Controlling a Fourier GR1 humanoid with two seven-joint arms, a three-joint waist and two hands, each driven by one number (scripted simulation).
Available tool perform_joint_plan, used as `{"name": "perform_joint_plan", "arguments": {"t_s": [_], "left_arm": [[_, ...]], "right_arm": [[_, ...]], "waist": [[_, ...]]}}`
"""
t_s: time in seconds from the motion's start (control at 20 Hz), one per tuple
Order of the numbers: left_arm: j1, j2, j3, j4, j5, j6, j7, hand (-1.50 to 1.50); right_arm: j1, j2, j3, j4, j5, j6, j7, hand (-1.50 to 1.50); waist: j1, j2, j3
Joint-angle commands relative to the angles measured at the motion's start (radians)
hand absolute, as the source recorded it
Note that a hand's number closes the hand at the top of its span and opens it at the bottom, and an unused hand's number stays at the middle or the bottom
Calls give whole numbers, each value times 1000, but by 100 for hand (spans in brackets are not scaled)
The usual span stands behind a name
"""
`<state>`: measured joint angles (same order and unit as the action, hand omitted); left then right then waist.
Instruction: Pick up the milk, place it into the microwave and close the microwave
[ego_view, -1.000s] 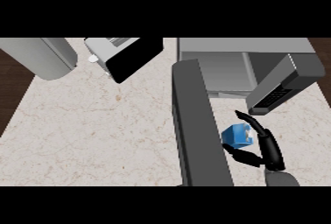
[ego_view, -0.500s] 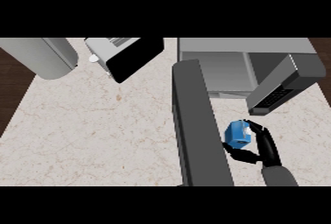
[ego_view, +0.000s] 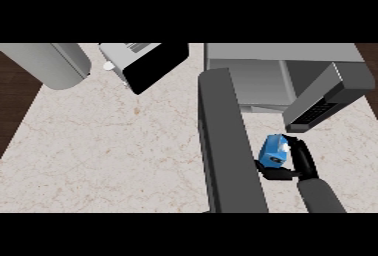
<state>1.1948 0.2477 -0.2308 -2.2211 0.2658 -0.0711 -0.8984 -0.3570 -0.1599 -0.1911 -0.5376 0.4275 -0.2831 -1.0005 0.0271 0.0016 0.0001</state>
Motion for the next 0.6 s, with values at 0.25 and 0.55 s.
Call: {"name": "perform_joint_plan", "arguments": {"t_s": [0.25, 0.55], "left_arm": [[-26, 3, -3, 21, 4, -24, -5, -150], [-22, -12, -17, -2, -3, -5, 16, -150]], "right_arm": [[-193, -83, -44, 219, -28, 140, -118, 150], [-193, -58, -7, 226, -26, 263, -216, 150]], "waist": [[34, 16, 5], [16, 11, 4]]}}
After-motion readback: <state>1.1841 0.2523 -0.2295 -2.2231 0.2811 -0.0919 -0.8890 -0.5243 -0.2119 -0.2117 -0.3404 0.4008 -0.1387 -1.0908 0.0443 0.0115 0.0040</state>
